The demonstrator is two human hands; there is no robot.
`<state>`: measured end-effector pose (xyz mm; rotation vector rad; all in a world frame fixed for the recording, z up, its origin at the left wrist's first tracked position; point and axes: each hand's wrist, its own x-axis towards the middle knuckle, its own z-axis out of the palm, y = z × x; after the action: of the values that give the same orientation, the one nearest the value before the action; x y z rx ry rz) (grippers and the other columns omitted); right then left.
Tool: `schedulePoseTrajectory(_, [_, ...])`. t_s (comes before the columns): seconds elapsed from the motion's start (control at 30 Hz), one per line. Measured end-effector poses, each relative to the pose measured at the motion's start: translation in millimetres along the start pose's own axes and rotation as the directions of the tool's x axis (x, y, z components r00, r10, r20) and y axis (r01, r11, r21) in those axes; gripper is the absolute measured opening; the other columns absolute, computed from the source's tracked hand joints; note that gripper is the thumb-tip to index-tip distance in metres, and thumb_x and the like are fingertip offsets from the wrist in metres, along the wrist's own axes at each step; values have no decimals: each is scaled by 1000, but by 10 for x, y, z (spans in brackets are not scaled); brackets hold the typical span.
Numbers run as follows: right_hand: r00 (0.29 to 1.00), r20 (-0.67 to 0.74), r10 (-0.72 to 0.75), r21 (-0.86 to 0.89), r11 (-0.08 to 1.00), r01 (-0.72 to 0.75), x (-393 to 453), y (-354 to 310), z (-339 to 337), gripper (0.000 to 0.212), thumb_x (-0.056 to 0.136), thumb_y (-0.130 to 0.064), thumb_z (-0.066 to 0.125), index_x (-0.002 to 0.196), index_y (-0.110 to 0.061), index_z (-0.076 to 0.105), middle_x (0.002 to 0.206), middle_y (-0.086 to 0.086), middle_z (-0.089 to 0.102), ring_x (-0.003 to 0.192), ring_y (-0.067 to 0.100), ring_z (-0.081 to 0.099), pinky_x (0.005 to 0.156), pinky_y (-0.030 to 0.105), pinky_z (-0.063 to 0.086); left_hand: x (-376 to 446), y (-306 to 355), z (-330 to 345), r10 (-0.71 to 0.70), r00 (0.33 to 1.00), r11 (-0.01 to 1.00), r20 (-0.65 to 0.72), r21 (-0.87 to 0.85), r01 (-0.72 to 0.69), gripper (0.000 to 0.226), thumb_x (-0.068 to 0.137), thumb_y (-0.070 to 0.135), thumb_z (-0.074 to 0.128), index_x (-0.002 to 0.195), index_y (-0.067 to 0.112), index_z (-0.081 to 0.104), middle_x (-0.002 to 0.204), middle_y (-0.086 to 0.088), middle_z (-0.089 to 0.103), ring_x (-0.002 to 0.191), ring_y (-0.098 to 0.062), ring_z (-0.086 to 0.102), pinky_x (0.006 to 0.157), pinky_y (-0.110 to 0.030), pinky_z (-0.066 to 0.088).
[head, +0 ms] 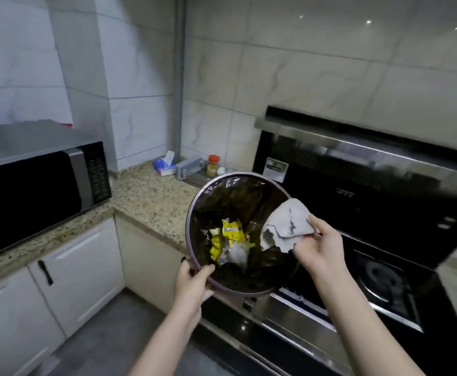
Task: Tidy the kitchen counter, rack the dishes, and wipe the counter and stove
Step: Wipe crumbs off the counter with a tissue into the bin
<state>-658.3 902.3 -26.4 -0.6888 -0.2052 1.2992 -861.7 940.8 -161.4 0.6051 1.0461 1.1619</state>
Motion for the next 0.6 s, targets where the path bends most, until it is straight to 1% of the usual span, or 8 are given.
schedulePoseTrajectory(0.07, [997, -25, -72, 5, 997, 72, -337, -397, -279, 24, 92, -10, 45, 105, 6, 58, 104, 23, 68, 101, 35, 63, 95, 49, 43, -242, -118, 326, -6, 998, 999, 61, 49, 3, 20, 83, 7, 66, 96, 20, 59, 100, -3, 69, 92, -17, 66, 58, -30, 55])
schedulePoseTrajectory(0.17, [984, -76, -159, 23, 987, 161, -1032, -934, -795, 26, 93, -11, 46, 108, 7, 57, 112, 24, 64, 109, 35, 60, 101, 47, 42, -754, -397, 818, -44, 987, 993, 156, 116, 26, 18, 83, 6, 65, 96, 18, 60, 90, -4, 71, 77, -14, 71, 54, -27, 54])
schedulePoseTrajectory(0.2, [978, -98, -183, 24, 982, 186, -1324, -1125, -971, 25, 93, -12, 46, 106, 6, 57, 112, 23, 65, 107, 33, 62, 99, 46, 45, -979, -515, 1014, -70, 978, 989, 197, 144, 42, 19, 83, 5, 65, 98, 16, 60, 87, -4, 71, 73, -13, 71, 55, -28, 54])
schedulePoseTrajectory(0.3, [946, -165, -279, 16, 958, 285, -2118, -1634, -1449, 26, 93, -13, 45, 105, 6, 58, 98, 21, 69, 89, 29, 70, 76, 40, 58, -1609, -916, 1536, -150, 938, 969, 312, 237, 76, 20, 84, 5, 64, 102, 13, 60, 88, -4, 69, 76, -13, 68, 56, -28, 54])
schedulePoseTrajectory(0.37, [914, -211, -347, -15, 936, 352, -2647, -1925, -1785, 40, 94, -17, 42, 124, 9, 50, 120, 26, 60, 112, 33, 61, 94, 43, 50, -2040, -1216, 1869, -205, 900, 953, 386, 289, 93, 16, 85, 5, 63, 99, 13, 59, 90, -6, 68, 75, -13, 69, 51, -26, 53])
schedulePoseTrajectory(0.43, [877, -255, -407, -53, 912, 408, -3174, -2213, -2149, 51, 95, -21, 38, 137, 7, 40, 138, 28, 46, 129, 37, 46, 109, 47, 34, -2496, -1568, 2218, -269, 852, 932, 448, 344, 114, 15, 85, 6, 63, 97, 13, 58, 95, -9, 69, 86, -19, 69, 53, -31, 56])
schedulePoseTrajectory(0.53, [817, -335, -469, -66, 877, 476, -3860, -2522, -2694, 53, 95, -23, 36, 140, 4, 38, 142, 27, 42, 132, 38, 41, 111, 48, 31, -3158, -2107, 2644, -369, 765, 899, 528, 411, 150, 13, 86, 5, 62, 95, 10, 55, 102, -17, 67, 94, -31, 67, 75, -51, 57])
schedulePoseTrajectory(0.6, [774, -388, -500, -44, 849, 526, -4208, -2679, -3003, 52, 96, -23, 35, 140, 4, 37, 143, 26, 40, 133, 38, 39, 110, 48, 31, -3504, -2422, 2859, -432, 707, 879, 561, 439, 189, 12, 86, 2, 60, 96, 7, 53, 102, -22, 67, 93, -35, 67, 79, -56, 55])
